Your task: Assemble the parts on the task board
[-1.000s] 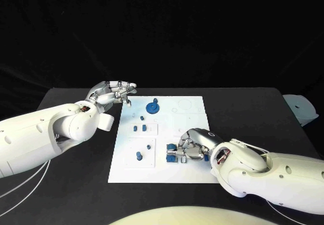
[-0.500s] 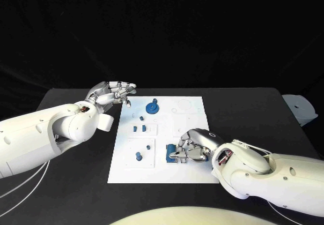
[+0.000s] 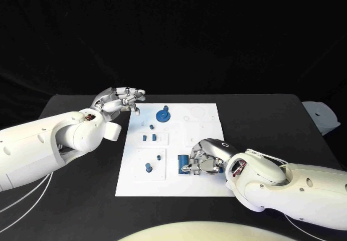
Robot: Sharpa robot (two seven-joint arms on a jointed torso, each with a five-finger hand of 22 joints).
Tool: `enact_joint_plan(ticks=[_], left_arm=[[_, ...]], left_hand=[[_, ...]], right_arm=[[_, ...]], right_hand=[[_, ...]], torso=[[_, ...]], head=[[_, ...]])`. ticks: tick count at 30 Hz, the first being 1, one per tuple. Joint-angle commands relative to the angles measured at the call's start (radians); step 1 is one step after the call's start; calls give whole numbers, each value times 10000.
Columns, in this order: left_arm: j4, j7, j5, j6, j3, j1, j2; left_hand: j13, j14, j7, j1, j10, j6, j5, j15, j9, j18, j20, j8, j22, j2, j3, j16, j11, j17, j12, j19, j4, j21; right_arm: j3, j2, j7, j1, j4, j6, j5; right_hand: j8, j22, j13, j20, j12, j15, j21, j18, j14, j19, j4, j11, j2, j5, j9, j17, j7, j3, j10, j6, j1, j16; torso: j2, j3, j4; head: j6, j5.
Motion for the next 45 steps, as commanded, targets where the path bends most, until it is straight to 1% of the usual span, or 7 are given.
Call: enact_joint_plan(ticks=[1,7,12,17,24,31,45], left_arm=[[12,40,49,163,6,6,17],[-1,40,50,163,6,6,19],[-11,43,50,166,5,6,27],[-21,50,50,170,0,6,39],[11,64,50,170,-5,5,40],[41,69,50,173,-7,5,36],[42,60,51,190,-17,4,32]], left_hand=[[9,-51,-25,-66,-61,-61,-14,41,9,147,60,61,-10,3,30,-22,-23,-10,40,8,51,-24],[10,-51,-30,-54,-65,-64,-10,38,10,149,59,64,-13,4,39,-21,-27,-11,45,10,39,-28],[11,-52,-32,-45,-68,-65,-7,35,11,151,58,67,-14,4,45,-20,-30,-12,49,11,29,-30],[11,-52,-32,-45,-68,-65,-7,35,11,151,58,67,-14,4,45,-20,-30,-12,49,11,29,-30],[13,-53,-34,-34,-74,-70,-3,31,13,153,56,72,-17,0,54,-18,-32,-14,57,15,11,-34],[13,-53,-34,-34,-74,-70,-3,31,13,153,56,72,-17,0,54,-18,-32,-14,57,15,11,-34],[13,-53,-34,-34,-74,-70,-3,31,13,153,56,72,-17,0,54,-18,-32,-14,57,15,11,-34]], right_arm=[[-1,-37,88,-8,35,107,-195],[-1,-159,201,-7,137,-149,-201],[9,-388,531,9,240,-908,-44],[32,-948,903,207,344,-1288,428],[33,-1934,868,396,413,-558,365],[-7,-2516,599,288,475,-47,-131],[-42,-2481,-47,-154,356,220,-712]], right_hand=[[22,2632,1800,-63,-20,-83,44,-143,880,1046,-7,-82,50,32,-10,1631,-53,-65,534,25,132,44],[19,2632,1794,-64,-30,-85,44,-143,877,1046,-7,-84,55,49,-17,1614,-54,-79,530,27,195,38],[-47,2632,1698,-59,-181,-71,44,-143,859,1046,21,-61,106,166,-65,1528,-24,-135,460,-49,337,10],[-465,2632,1488,18,-521,46,44,-143,836,1046,33,94,155,363,-313,1425,174,-330,294,-431,648,-31],[-771,2632,1245,117,-907,156,44,-143,834,1046,28,217,173,358,-499,1424,308,-535,110,-543,807,-35],[-925,2632,1124,163,-1101,193,44,-143,820,1046,15,254,225,377,-599,1369,348,-621,23,-544,979,-57],[-1047,2632,1030,198,-1248,223,44,-143,811,1046,54,286,309,359,-693,1345,380,-768,-34,-480,927,-72]], torso=[[-5,5,-11],[-6,12,-8],[-6,16,-6],[-19,10,-20],[-3,3,-26],[-5,23,-65],[-8,23,-67]], head=[[17,-1],[22,0],[66,-38],[103,-74],[152,-226],[157,-338],[143,-374]])
